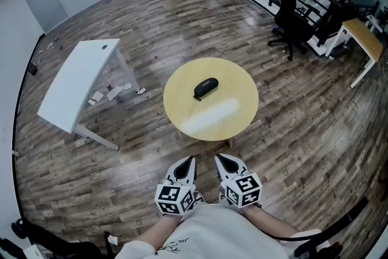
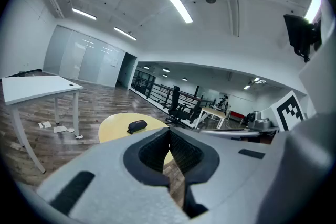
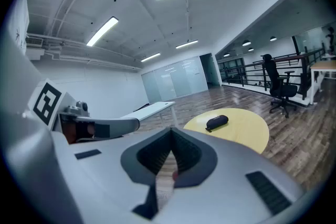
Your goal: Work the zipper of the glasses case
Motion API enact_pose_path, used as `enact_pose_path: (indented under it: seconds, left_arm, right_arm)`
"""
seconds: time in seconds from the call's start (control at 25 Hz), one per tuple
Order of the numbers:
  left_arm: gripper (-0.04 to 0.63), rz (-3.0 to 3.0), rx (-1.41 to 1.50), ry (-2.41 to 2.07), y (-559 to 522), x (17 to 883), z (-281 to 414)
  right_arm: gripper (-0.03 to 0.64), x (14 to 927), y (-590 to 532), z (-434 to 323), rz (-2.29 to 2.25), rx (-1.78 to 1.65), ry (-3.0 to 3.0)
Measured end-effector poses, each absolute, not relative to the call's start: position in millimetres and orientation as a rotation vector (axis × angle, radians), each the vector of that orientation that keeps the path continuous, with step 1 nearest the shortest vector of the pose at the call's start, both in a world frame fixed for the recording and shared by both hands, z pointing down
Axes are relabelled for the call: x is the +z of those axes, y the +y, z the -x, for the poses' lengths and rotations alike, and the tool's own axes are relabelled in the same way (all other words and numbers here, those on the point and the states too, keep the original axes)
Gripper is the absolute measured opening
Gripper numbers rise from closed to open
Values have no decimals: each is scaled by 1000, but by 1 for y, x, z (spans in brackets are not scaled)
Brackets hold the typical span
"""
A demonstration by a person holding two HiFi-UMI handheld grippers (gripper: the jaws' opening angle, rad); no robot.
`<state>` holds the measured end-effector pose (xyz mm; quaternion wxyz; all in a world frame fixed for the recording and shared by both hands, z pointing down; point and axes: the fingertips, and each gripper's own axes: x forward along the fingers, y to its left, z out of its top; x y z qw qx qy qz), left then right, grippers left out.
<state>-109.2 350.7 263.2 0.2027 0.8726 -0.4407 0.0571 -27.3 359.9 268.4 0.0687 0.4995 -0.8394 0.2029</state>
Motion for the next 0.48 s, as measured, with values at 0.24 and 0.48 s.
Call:
enact_pose_path:
  seconds: [0.24, 0.48]
  left_arm:
    - [6, -2442, 168, -1212, 339, 275, 132]
    - [6, -2422, 204, -1174, 315, 289, 131]
  right_arm:
    - [3, 278, 349, 38, -1569, 611, -2492]
    - [3, 297, 323, 33, -1587, 678, -2432]
